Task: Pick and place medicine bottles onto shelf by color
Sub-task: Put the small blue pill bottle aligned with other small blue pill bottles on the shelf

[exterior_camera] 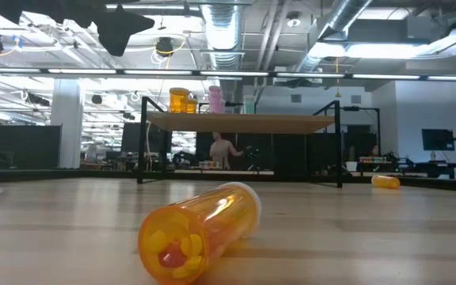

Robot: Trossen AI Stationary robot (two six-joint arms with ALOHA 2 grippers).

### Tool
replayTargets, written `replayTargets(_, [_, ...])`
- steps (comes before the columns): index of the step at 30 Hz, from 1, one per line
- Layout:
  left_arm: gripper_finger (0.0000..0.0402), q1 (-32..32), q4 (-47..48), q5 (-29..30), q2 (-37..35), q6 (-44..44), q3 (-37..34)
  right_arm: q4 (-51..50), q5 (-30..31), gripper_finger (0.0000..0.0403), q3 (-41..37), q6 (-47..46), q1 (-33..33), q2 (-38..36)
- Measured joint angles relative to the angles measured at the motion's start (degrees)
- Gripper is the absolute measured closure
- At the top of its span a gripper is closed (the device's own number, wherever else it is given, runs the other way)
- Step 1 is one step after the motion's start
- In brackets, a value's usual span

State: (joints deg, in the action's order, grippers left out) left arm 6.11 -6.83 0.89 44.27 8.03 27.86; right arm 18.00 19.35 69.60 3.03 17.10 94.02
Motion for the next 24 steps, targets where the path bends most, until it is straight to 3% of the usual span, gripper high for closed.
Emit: replayTargets(24, [0.018,-0.02,-0.46,1.52,0.0,-0.02,0.0,1.26,0.08,0.0158,0.0,-0.01,-0.77,0.0])
